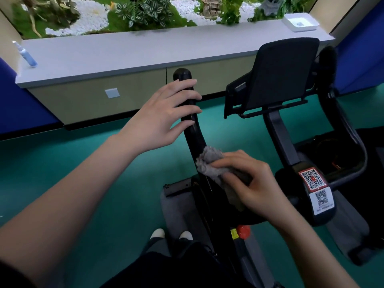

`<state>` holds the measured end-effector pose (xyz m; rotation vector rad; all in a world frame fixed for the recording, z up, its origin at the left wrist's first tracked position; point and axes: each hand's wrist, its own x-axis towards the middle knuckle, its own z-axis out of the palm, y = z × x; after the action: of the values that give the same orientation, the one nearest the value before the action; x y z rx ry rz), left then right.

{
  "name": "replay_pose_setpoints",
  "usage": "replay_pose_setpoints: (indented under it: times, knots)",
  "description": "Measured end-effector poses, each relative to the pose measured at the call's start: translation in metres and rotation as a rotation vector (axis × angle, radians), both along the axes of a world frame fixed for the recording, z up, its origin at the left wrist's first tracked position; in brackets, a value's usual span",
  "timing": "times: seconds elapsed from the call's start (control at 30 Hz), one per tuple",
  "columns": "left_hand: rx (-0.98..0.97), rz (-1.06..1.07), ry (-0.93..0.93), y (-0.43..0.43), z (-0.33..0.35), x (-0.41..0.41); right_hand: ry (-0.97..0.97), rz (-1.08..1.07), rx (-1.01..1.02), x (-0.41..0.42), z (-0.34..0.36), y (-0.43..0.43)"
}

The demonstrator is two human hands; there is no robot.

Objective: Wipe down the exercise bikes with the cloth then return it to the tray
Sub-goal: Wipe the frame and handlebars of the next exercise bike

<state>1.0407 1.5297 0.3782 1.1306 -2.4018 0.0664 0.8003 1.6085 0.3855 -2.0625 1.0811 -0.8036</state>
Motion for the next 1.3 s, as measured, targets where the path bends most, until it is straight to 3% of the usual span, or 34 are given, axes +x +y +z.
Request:
replay_pose_setpoints:
  times: [0.27, 0.4, 0.47, 0.57, 0.67, 0.97, 1.1, 1.2, 1.3]
  knots:
    - [0.0, 0.014, 0.017, 0.005, 0.0, -0.004, 0.115, 0.259, -0.045, 0.013, 0.006, -0.014]
    - [0.013, 0.025, 0.022, 0.006, 0.001, -0.005, 0.13, 0.369, 0.074, -0.011, 0.007, 0.003]
    - [0.016, 0.028, 0.019, 0.006, 0.001, -0.005, 0.036, 0.278, 0.157, -0.018, 0.009, 0.002]
    - [0.01, 0.028, 0.019, 0.007, 0.001, -0.007, -0.122, -0.124, 0.156, -0.004, 0.005, -0.014]
    - [0.009, 0.021, 0.027, 0.008, 0.002, -0.007, -0.143, -0.431, 0.248, 0.028, -0.005, -0.036]
    - [-0.065, -0.031, 0.046, 0.001, -0.005, 0.002, 0.017, -0.366, 0.51, 0.036, -0.016, -0.04]
    - [-0.079, -0.056, 0.081, -0.002, -0.011, 0.003, 0.214, -0.359, 0.616, 0.015, -0.003, -0.016]
    - [-0.098, -0.079, 0.095, -0.005, -0.011, 0.005, 0.093, -0.577, 0.519, 0.03, 0.005, -0.006]
    - [-0.114, -0.109, 0.117, -0.008, -0.012, 0.006, 0.137, -0.758, 0.262, 0.062, 0.008, 0.006]
